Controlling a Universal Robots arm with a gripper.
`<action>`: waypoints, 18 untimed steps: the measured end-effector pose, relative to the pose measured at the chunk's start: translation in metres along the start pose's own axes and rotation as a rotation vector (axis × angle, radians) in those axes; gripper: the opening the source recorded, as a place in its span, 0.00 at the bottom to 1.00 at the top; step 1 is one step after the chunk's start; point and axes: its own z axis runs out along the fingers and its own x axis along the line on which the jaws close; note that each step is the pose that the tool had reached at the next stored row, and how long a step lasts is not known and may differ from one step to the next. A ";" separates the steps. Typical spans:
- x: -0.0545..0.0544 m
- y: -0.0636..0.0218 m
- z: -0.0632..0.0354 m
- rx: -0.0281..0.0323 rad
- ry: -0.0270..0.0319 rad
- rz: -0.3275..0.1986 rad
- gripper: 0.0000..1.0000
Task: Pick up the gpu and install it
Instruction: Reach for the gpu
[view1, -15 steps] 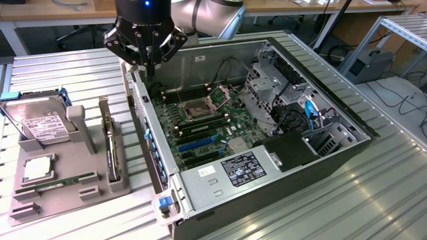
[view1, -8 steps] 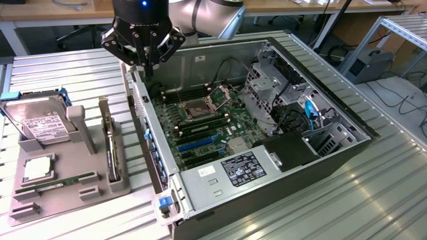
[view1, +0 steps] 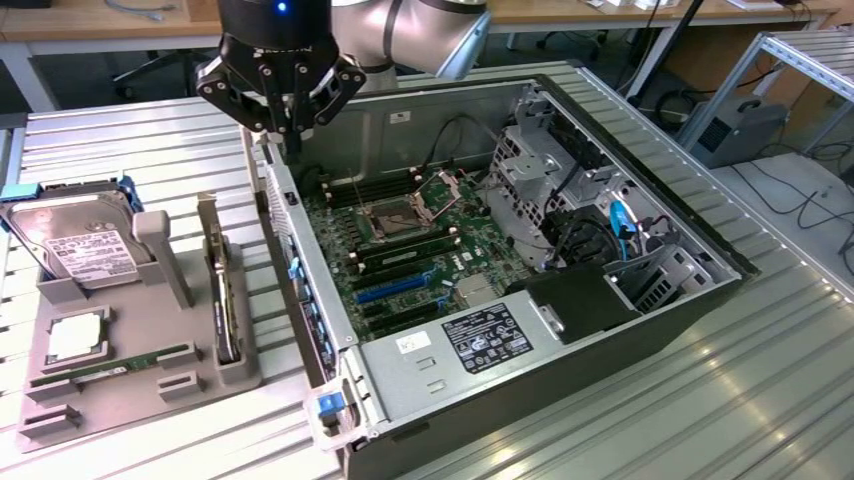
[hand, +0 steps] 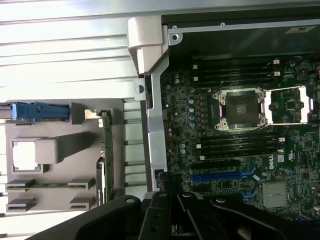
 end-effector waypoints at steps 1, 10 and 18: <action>0.000 0.0000 0.0000 0.0000 0.0001 0.000 0.11; 0.004 -0.0003 -0.0001 0.0000 0.0001 0.000 0.11; 0.007 -0.0005 -0.0002 0.0001 0.0000 0.000 0.11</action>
